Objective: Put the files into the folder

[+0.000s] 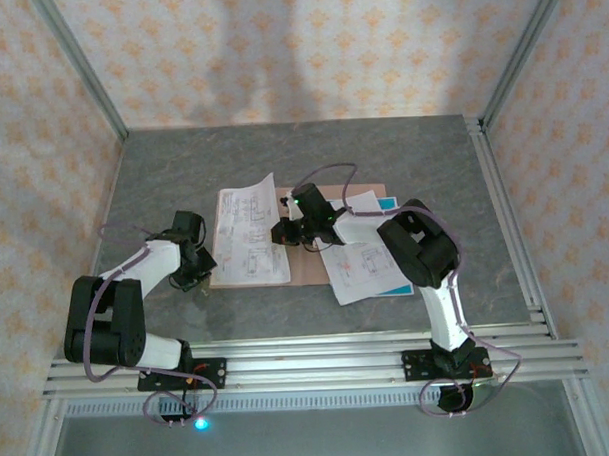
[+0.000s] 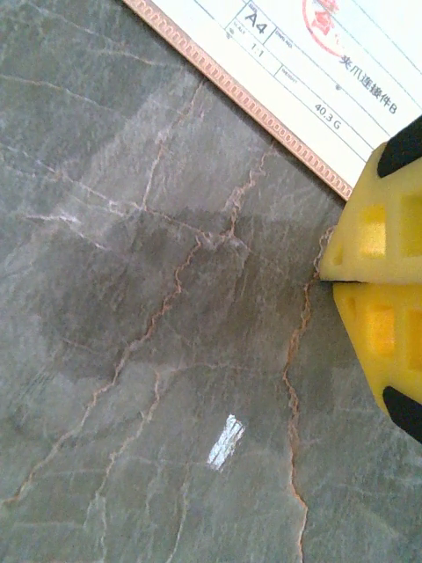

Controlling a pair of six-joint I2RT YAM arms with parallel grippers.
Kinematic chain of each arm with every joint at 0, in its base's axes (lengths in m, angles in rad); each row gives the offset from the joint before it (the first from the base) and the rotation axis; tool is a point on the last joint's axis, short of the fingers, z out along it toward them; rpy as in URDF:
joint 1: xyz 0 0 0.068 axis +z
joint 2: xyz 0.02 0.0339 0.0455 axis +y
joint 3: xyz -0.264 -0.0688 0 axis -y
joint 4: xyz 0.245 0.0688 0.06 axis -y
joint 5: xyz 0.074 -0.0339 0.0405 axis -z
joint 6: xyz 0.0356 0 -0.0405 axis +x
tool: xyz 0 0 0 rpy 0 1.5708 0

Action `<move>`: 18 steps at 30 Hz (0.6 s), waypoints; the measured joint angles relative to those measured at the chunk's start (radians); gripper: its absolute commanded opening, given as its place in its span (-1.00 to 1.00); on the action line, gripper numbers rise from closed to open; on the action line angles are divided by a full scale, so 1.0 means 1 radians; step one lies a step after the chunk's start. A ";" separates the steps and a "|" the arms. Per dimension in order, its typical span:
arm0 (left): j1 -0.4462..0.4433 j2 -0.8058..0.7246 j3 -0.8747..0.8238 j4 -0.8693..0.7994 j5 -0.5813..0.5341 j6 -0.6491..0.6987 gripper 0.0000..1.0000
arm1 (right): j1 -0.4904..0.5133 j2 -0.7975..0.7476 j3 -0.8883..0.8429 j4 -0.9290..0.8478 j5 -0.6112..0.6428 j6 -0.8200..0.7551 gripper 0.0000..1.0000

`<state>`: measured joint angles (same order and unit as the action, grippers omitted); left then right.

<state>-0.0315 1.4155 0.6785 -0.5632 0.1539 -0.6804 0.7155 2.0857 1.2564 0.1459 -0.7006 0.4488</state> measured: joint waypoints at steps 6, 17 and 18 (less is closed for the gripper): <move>0.000 0.000 0.000 0.000 0.000 0.000 -1.00 | 0.000 0.001 0.003 -0.019 -0.007 -0.012 -1.00; 0.000 0.000 0.000 0.000 0.000 0.000 -1.00 | 0.002 0.008 0.045 -0.086 -0.014 -0.053 -1.00; 0.000 0.000 0.000 0.000 0.000 0.000 -1.00 | 0.002 0.012 0.047 -0.086 -0.014 -0.053 -1.00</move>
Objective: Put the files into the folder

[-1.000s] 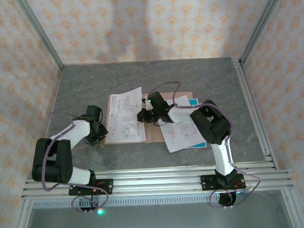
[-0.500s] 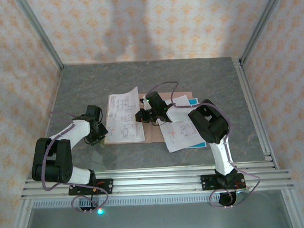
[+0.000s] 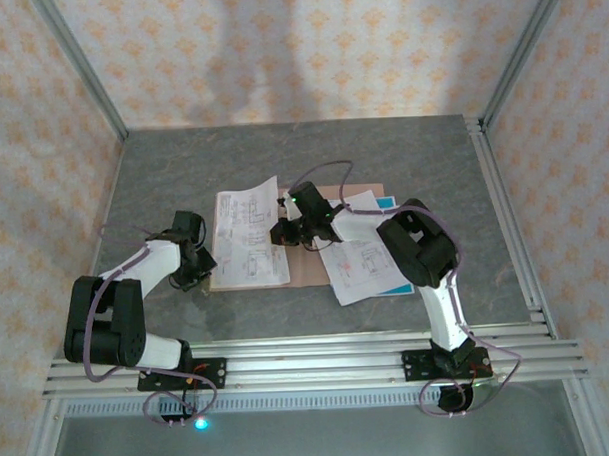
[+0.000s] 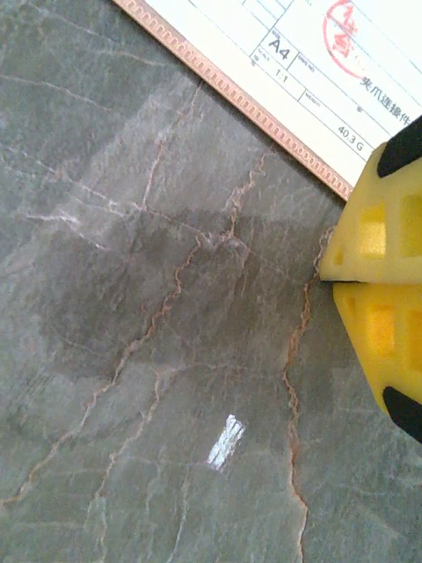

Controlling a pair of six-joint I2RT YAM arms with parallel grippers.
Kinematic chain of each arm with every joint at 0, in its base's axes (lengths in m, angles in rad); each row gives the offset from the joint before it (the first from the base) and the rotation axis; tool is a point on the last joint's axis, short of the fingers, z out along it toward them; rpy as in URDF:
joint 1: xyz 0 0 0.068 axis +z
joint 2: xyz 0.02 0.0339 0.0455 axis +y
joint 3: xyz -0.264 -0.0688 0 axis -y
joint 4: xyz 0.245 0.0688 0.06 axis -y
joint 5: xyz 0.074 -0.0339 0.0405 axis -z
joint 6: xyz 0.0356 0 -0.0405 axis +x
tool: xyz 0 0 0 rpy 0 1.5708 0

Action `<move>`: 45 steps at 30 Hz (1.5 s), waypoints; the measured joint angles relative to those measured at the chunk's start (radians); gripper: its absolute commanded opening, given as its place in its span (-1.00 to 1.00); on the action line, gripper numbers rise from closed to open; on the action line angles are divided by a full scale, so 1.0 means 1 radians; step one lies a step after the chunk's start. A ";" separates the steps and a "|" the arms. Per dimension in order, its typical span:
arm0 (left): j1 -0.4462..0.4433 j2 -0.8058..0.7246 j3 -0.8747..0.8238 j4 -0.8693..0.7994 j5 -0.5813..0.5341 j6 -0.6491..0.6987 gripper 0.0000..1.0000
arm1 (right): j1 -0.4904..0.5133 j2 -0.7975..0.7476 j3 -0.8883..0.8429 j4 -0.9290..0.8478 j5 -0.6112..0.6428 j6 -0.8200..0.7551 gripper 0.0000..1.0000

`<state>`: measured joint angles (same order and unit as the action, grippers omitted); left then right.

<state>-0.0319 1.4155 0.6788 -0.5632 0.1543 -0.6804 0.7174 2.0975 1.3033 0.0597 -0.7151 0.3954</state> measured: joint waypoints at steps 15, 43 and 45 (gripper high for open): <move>-0.001 0.000 0.001 -0.001 0.000 0.000 -1.00 | 0.000 0.011 -0.016 -0.003 0.008 0.013 -0.39; -0.248 -0.187 0.004 -0.003 0.048 -0.056 -1.00 | 0.139 -0.366 -0.181 -0.461 0.507 0.370 -0.91; -0.253 -0.166 0.004 0.016 0.052 -0.064 -1.00 | 0.148 -0.354 -0.181 -0.463 0.517 0.394 -0.92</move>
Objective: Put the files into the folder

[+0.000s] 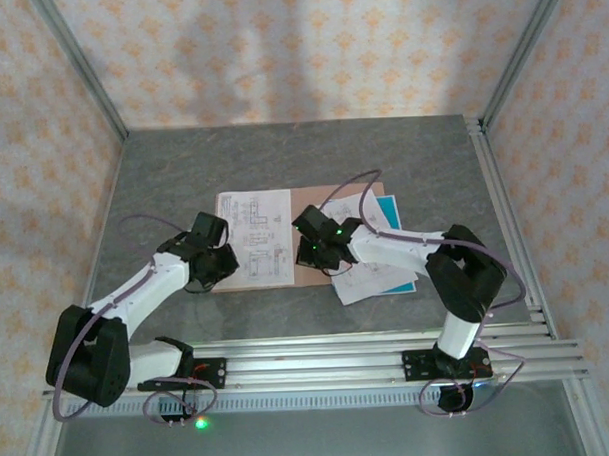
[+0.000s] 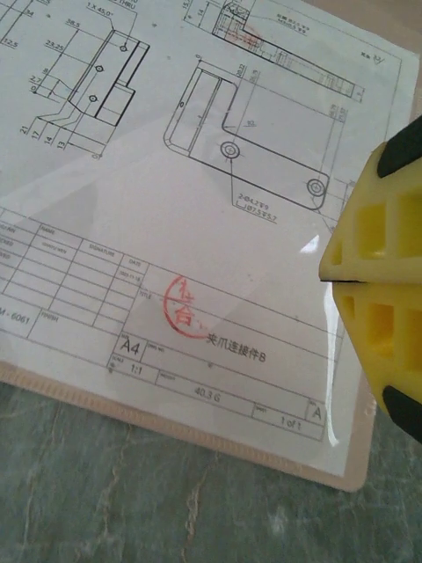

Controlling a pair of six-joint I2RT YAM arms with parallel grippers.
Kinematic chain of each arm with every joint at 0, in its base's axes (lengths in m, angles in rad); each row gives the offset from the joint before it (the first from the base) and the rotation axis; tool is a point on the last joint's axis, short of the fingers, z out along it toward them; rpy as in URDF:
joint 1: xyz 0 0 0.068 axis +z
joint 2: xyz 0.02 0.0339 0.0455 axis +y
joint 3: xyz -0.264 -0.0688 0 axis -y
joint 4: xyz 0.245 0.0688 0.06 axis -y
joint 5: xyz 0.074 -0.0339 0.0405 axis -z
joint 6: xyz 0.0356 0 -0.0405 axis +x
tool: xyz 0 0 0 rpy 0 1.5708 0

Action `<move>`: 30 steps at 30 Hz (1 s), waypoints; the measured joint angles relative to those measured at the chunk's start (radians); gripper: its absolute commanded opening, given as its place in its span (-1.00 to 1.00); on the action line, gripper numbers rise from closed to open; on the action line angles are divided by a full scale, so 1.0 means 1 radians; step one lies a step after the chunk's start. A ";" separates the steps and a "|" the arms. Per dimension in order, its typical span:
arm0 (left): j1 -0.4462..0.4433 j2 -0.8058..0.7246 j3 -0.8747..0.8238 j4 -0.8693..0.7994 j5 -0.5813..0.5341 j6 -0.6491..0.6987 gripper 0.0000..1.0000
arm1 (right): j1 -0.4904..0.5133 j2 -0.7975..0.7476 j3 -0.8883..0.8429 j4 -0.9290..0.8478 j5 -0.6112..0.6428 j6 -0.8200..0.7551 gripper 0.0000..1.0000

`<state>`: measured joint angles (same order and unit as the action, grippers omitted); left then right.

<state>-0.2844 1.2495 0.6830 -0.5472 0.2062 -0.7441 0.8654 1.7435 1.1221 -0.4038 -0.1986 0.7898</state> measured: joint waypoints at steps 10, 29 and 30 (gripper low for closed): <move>-0.017 0.097 -0.048 0.127 0.000 -0.061 -1.00 | -0.002 0.098 0.012 -0.003 0.033 0.038 -0.95; -0.021 0.009 -0.153 0.120 -0.142 -0.149 -1.00 | 0.031 0.185 0.126 -0.028 0.020 -0.025 -0.89; -0.021 0.009 -0.153 0.119 -0.143 -0.149 -1.00 | 0.031 0.185 0.127 -0.031 0.020 -0.029 -0.88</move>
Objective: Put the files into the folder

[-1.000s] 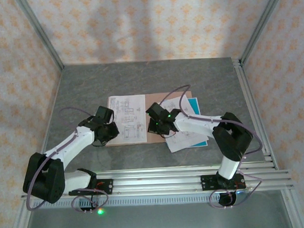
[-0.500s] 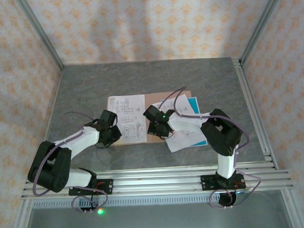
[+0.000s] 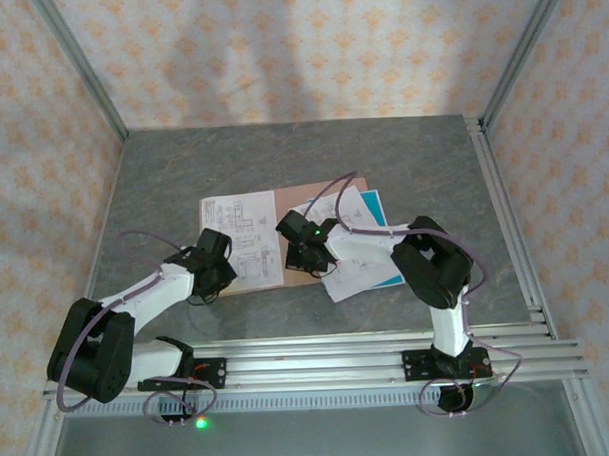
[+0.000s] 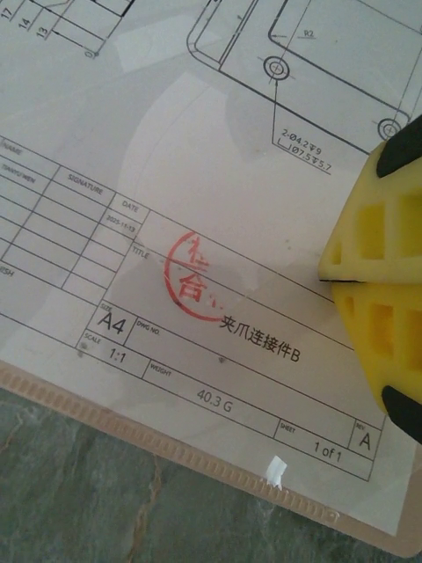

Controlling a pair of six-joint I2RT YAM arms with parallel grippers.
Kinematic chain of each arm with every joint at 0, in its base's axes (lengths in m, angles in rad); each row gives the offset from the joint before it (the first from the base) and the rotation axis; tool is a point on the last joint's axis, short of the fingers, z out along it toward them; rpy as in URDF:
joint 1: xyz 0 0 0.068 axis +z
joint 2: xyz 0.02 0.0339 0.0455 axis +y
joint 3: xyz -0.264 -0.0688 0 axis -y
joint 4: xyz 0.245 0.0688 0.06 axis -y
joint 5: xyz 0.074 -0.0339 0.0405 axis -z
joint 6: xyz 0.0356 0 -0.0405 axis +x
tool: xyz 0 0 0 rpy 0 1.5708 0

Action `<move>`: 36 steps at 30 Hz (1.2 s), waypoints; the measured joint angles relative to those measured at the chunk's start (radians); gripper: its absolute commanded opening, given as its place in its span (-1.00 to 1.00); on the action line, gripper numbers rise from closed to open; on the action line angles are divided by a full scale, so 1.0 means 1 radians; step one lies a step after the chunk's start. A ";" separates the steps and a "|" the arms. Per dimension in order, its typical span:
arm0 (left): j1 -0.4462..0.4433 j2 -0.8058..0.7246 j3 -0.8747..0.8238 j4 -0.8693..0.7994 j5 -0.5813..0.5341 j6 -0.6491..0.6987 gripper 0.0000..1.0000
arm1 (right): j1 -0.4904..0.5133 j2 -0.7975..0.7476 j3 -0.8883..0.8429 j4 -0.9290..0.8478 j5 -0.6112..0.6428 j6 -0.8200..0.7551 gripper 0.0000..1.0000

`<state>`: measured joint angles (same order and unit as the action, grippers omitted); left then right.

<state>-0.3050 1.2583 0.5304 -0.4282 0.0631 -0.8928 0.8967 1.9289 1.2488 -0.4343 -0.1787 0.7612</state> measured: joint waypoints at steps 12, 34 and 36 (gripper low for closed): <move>0.000 0.000 0.000 -0.001 -0.001 0.003 -1.00 | -0.079 -0.047 -0.093 0.080 -0.087 -0.011 -0.88; 0.000 0.000 0.004 -0.009 -0.001 0.004 -1.00 | -0.182 -0.097 -0.166 0.117 -0.126 -0.026 -0.89; 0.000 0.000 0.005 -0.011 -0.001 0.004 -1.00 | -0.184 -0.097 -0.166 0.116 -0.126 -0.031 -0.88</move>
<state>-0.3050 1.2587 0.5350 -0.4389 0.0624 -0.8890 0.7124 1.8320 1.0828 -0.3180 -0.3046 0.7307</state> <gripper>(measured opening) 0.039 0.059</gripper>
